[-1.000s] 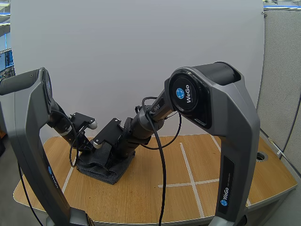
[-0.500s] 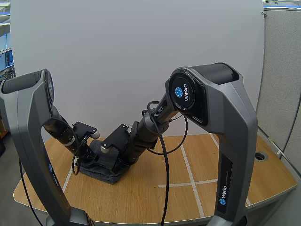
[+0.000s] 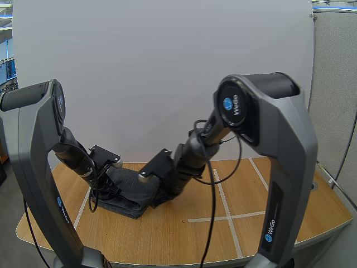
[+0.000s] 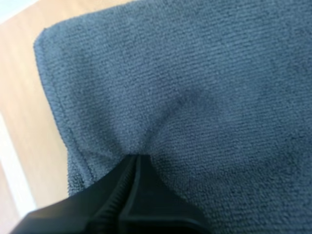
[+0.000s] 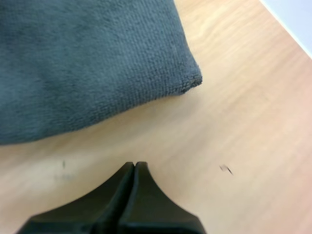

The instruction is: Fold the towel

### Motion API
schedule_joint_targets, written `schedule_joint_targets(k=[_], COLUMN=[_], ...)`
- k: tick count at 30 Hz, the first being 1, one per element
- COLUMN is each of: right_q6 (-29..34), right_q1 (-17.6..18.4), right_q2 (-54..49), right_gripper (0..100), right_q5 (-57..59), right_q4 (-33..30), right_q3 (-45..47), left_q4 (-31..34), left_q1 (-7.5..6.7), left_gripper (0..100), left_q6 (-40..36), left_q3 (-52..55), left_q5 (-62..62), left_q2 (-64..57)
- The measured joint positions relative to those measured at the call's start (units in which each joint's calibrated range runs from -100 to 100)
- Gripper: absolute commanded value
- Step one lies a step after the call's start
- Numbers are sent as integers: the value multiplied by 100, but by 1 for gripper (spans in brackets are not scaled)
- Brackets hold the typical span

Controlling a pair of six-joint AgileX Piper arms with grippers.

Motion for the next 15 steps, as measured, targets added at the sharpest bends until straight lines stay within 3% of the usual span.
schedule_joint_targets(k=[5,11,15], right_q6=[-84,-103,-103], right_q1=[-194,-597,-776], right_q2=[-747,-1533,-1900], right_gripper=[0,0,0], right_q5=[250,846,1329], right_q4=[-12,-23,-23], right_q3=[150,150,150], left_q4=[-41,54,358], left_q1=[-277,-639,-768], left_gripper=[0,0,0], left_q6=[-68,-436,-788], left_q3=[38,228,315], left_q5=[84,1392,2291], left_q2=[-110,-498,-745])
